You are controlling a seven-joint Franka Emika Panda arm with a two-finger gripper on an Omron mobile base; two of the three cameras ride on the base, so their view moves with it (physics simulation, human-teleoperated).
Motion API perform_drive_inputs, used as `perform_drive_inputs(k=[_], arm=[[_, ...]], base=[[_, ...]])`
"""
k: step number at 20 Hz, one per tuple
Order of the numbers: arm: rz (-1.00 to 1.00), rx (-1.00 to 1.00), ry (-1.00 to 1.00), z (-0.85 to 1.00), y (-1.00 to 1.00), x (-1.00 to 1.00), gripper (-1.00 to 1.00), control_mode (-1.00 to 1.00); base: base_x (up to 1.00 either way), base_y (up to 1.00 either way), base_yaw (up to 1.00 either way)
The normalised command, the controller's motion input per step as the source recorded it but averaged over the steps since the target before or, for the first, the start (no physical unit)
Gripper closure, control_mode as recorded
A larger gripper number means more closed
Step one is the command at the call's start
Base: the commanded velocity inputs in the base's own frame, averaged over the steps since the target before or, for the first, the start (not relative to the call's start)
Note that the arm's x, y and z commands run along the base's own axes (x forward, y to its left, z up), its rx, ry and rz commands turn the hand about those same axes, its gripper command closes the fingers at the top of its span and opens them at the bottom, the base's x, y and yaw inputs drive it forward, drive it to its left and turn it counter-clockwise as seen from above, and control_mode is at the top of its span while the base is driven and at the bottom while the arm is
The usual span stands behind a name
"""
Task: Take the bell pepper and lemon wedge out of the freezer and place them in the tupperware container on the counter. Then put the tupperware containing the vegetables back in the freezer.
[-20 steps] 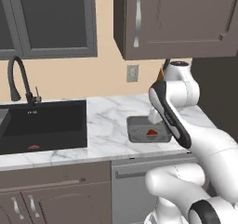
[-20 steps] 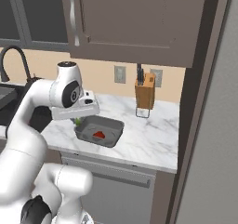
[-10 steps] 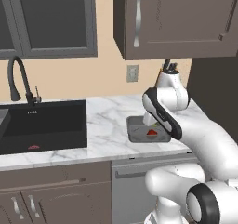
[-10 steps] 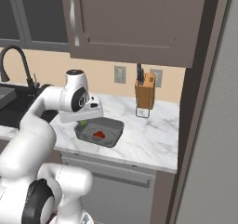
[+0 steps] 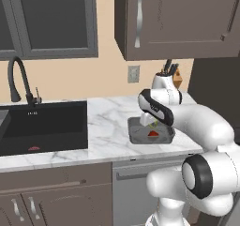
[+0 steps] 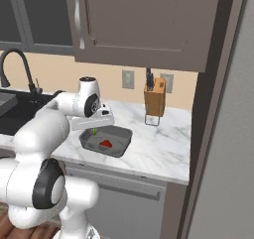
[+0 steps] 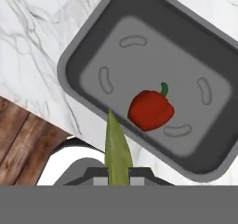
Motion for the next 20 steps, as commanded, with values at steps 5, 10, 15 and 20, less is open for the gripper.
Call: perform_drive_inputs(k=[5,10,15,20], arm=[[0.00,0.00,0.05,-0.30,0.00,0.40,1.00,-1.00],[0.00,0.00,0.05,-0.35,0.00,0.24,1.00,-1.00],[0.00,0.00,0.04,-0.34,0.00,0.22,1.00,-1.00],[0.00,0.00,0.03,-0.27,0.00,0.23,1.00,-1.00]], base=[[0.00,0.00,0.00],[0.00,0.00,0.00],[0.00,0.00,0.00],[0.00,0.00,0.00]])
